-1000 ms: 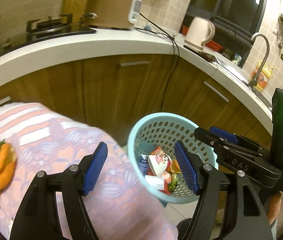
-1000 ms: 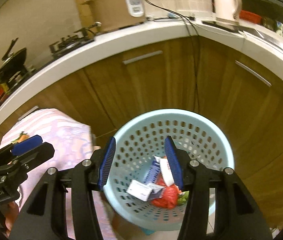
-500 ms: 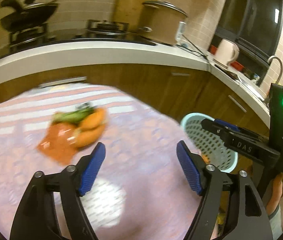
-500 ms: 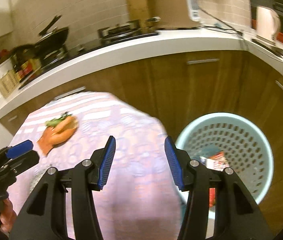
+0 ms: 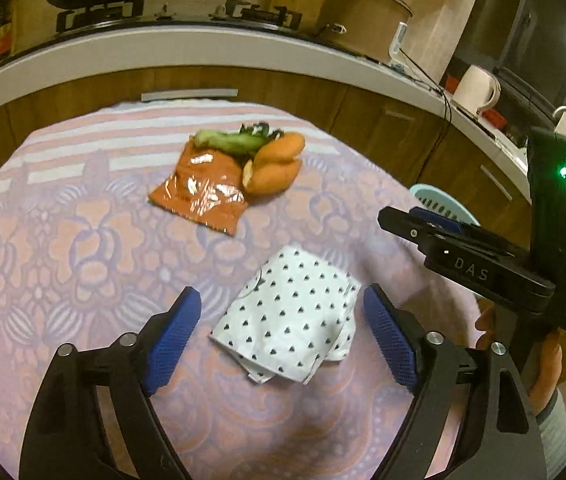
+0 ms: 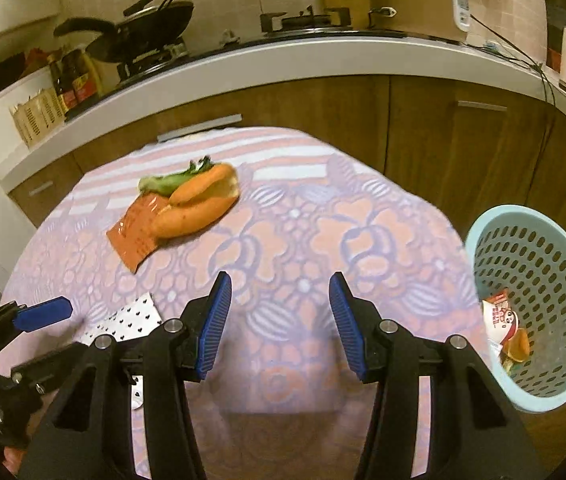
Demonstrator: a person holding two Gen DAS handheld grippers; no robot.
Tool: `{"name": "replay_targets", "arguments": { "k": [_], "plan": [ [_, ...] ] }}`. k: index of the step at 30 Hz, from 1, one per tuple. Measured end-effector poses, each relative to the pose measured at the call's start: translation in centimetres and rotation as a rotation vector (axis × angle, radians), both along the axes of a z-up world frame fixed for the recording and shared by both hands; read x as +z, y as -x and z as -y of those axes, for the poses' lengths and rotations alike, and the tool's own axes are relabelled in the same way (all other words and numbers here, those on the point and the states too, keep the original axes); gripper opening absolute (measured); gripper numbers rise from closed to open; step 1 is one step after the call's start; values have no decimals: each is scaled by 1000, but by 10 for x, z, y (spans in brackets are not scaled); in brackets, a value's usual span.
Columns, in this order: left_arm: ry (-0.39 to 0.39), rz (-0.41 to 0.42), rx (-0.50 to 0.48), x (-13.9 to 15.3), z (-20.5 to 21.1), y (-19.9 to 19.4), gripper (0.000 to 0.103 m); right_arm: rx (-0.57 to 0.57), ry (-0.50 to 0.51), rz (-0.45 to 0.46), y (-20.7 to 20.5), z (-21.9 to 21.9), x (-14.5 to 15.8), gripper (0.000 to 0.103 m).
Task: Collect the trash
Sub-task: 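Return to the table and grasp the white polka-dot napkin with the left tool, then grasp the orange peel piece with the right tool while the left tool holds the napkin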
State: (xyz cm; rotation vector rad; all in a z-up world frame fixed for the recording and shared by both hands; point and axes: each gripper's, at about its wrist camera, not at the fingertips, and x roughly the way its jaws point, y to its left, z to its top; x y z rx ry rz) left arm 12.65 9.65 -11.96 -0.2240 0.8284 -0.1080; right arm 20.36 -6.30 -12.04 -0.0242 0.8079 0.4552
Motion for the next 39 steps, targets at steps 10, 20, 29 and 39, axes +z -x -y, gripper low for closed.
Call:
{"name": "replay_targets", "arguments": {
  "k": [10,20,29,39],
  "plan": [
    [-86,-19,-36,-15,18,-6,76,12,4,-12,-2,-1,-6,48],
    [-94,-27,-45,-18,21,-4,17,36,3,-24,-1,-10,1,48],
    [-40,75,94,18,-31,-1,14,98,-34,-32,-21,-55,28,48],
    [-18,130,264,6,-77,-13,15,77,-18,-72,-58,-99,17,48]
  ]
}}
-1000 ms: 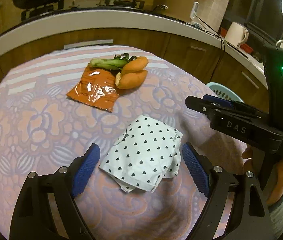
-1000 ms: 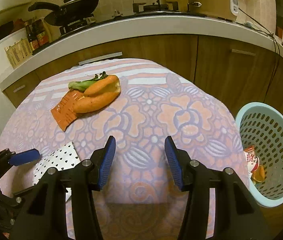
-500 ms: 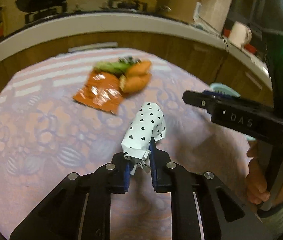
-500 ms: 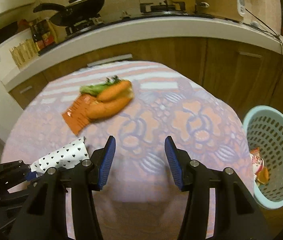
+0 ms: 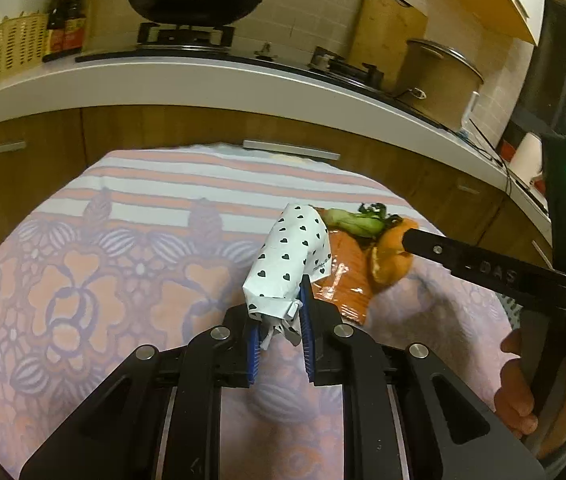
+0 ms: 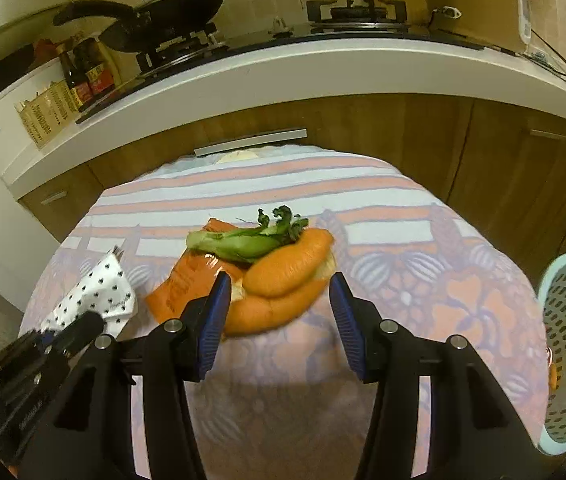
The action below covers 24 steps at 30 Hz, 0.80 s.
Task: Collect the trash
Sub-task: 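Grasp the orange peel piece with the right tool while the left tool holds the napkin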
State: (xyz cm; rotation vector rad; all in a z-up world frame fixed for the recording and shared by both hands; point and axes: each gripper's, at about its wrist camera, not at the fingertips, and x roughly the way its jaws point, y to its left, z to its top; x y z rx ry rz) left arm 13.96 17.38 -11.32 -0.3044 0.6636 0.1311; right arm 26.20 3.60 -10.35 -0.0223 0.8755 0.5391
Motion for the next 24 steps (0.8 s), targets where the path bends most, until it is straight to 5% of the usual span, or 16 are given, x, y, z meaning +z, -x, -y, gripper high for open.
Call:
{"name": "replay_targets", "arguments": {
  "k": [5,11,21,24],
  "plan": [
    [-45,3,11,0,5,1,16,-50,4,-79,-13,-9,-24,59],
    [-31,2,19,0,3,1,17,-61,71,-37,-9,-21,-28,58],
    [-48,20,19,2,7,8,17,-87,-15,-19,2,1,-24,16],
    [-48,28,23,3,8,10,17,-94,-27,-16,7,10,-23,14]
  ]
}}
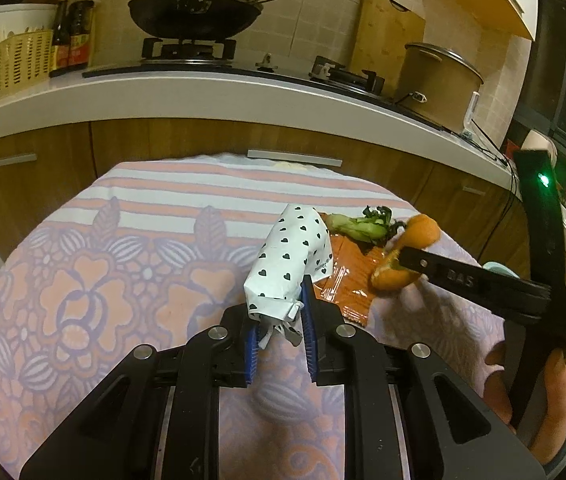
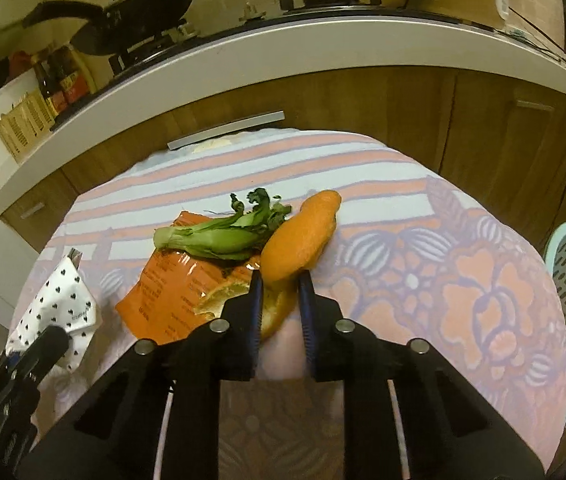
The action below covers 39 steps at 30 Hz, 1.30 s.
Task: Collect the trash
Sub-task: 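Grasp the orange peel piece with the right tool while the left tool holds the napkin, then carry napkin and peel over the basket and open both tools to drop them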
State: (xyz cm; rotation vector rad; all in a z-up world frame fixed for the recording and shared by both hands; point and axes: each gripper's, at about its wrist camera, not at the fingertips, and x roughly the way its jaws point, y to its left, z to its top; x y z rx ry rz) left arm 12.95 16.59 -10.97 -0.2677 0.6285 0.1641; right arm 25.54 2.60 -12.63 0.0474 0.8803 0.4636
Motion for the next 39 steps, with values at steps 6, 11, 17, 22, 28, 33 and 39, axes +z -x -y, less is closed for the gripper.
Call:
{"name": "replay_targets", "arguments": {
  "k": [6,11,17,22,28,33,39],
  "plan": [
    [10,15,0,2,-1,4,17,-16,-14,23,12,24,10,14],
    [30,21,-37,6,8,4,17,-17,-38,57,22,49,30,14],
    [68,35,-114,24,35,2,17,-32,-40,112,32,80,52,14],
    [60,58,-194,44,73,-9,17,-52,-40,152,38,112,66,14],
    [53,67,-299,57,127,-29,17,-100,0,213,45,159,82,14],
    [39,58,-379,60,172,-46,17,-149,19,237,46,196,87,14],
    [34,34,-473,56,226,-68,17,-211,31,218,37,243,78,14]
  ]
}}
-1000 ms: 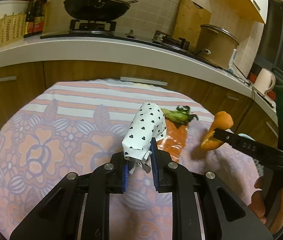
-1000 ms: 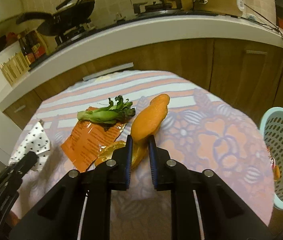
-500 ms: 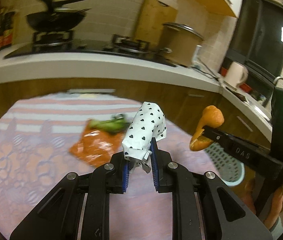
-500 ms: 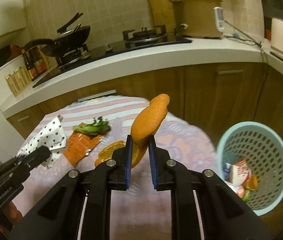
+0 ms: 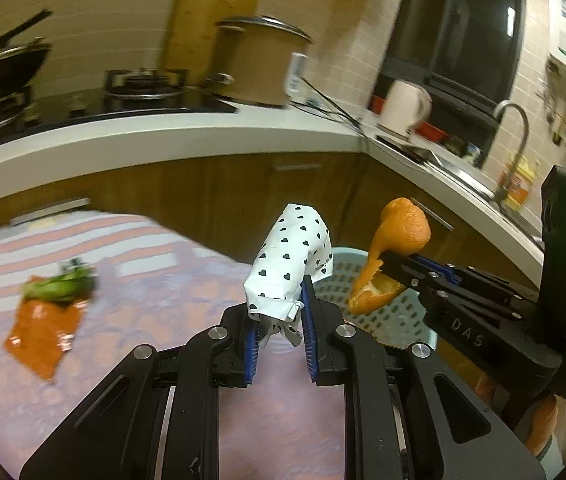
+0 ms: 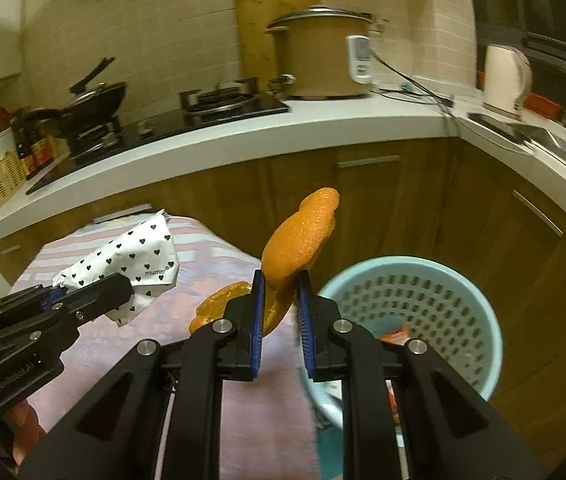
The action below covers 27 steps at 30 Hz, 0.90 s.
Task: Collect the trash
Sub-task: 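Carry napkin and peel over the basket and open both tools to drop them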
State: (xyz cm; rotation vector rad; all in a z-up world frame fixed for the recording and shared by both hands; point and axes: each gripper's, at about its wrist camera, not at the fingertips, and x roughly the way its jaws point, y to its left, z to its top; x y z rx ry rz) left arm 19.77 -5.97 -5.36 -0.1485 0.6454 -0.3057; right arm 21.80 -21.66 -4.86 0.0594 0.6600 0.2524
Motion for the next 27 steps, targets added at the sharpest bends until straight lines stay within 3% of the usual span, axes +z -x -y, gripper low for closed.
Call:
{"name": "replay_targets", "arguments": {
  "k": [14,23,26,27],
  "plan": [
    [-24,-116,-139,-39,98,-55,17,-149,-57,-146,-28,105,-58,14],
    [-57,-168,-181,-64,130,-74,20,-174,-65,-236,-39,129,-93,17],
    [-72,-177,-177,-67,136,-80,35,-183,-61,-257,-42,131,-98,21],
    [-78,-176,-171,-68,136,-81,50,-185,-63,-267,-43,132,-100,24]
  ]
}}
